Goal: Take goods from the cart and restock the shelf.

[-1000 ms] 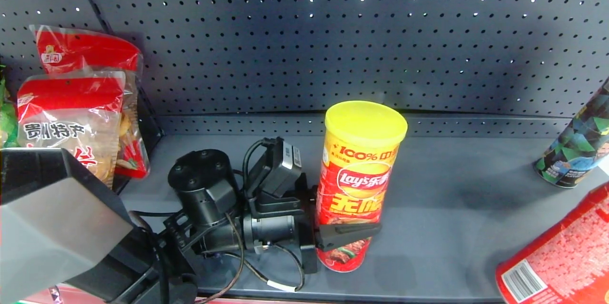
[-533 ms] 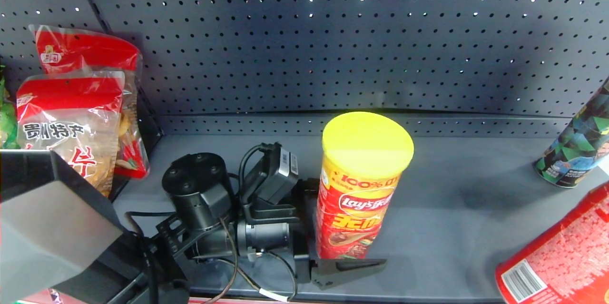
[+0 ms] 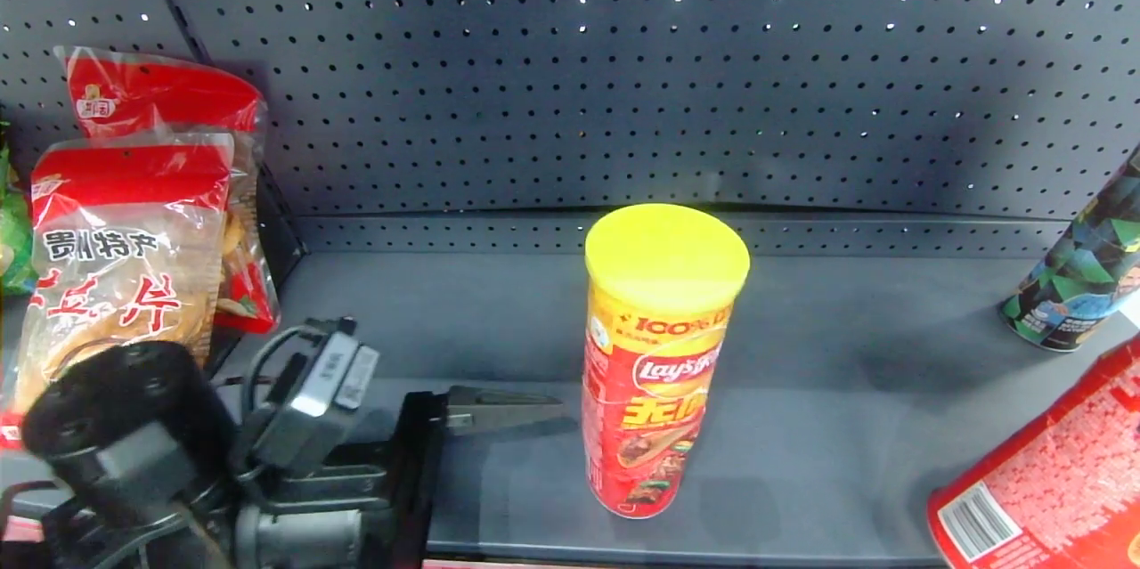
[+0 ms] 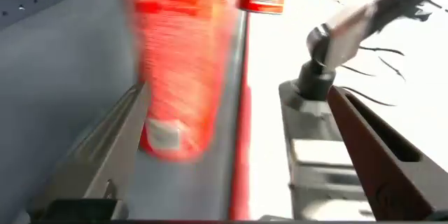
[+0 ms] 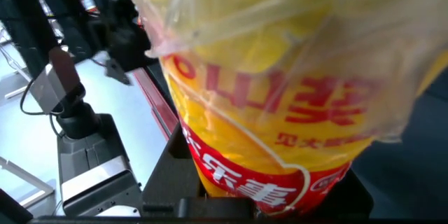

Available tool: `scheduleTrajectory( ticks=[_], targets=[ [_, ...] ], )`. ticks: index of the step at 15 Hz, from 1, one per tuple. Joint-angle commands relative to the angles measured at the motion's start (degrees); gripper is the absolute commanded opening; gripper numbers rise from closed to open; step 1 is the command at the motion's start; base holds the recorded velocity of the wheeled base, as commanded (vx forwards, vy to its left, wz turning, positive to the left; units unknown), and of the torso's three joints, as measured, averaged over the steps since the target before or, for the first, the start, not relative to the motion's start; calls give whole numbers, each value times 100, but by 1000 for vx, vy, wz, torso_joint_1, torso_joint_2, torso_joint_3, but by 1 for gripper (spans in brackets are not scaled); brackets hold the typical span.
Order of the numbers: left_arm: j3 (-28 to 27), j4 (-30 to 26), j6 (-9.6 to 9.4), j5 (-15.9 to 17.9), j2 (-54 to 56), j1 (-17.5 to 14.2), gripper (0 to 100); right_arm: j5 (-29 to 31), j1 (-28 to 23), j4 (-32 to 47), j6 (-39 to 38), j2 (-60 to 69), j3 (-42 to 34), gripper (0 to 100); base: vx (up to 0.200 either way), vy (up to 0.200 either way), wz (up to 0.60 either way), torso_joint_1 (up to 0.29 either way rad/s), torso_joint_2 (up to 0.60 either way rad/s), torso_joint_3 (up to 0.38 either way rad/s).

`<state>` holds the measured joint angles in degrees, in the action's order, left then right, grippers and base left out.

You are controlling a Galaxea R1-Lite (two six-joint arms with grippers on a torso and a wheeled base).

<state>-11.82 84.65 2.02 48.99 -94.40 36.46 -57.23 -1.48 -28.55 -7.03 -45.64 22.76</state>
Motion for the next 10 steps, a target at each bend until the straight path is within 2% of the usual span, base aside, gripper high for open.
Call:
scheduleTrajectory(
  ticks=[1, 3, 4, 5, 6, 8, 9, 10],
  targets=[
    [1182, -116, 17, 66, 2110, -535, 100, -7, -134, -1, 0, 20, 0, 0, 0, 0, 0, 0, 0, 0],
    [1121, -722, 149, 66, 3165, -966, 100, -7, -151, -1, 0, 82, -35, 0, 0, 0, 0, 0, 0, 0],
    [936, -1337, 466, 75, 3938, -1264, 100, -7, -151, -1, 0, 134, -96, 0, 0, 0, 0, 0, 0, 0],
    [752, -1777, 633, 66, 4387, -1423, 100, -7, -151, -1, -9, 152, -123, 0, 0, 0, 0, 0, 0, 0],
    [321, -2787, 852, 31, 5099, -1906, 100, -7, -213, -1, -9, 170, -149, 0, 0, 0, 0, 0, 0, 0],
    [-136, -4308, 870, -83, 5898, -3057, 100, -7, -222, -1, 0, 196, -149, 0, 0, 0, 0, 0, 0, 0],
    [-259, -5011, 861, -83, 6259, -3901, 100, -7, -222, -1, 0, 231, -149, 0, 0, 0, 0, 0, 0, 0],
    [-338, -5459, 844, -83, 6514, -4560, 100, -7, -222, -1, 0, 258, -158, 0, 0, 0, 0, 0, 0, 0]
  ],
)
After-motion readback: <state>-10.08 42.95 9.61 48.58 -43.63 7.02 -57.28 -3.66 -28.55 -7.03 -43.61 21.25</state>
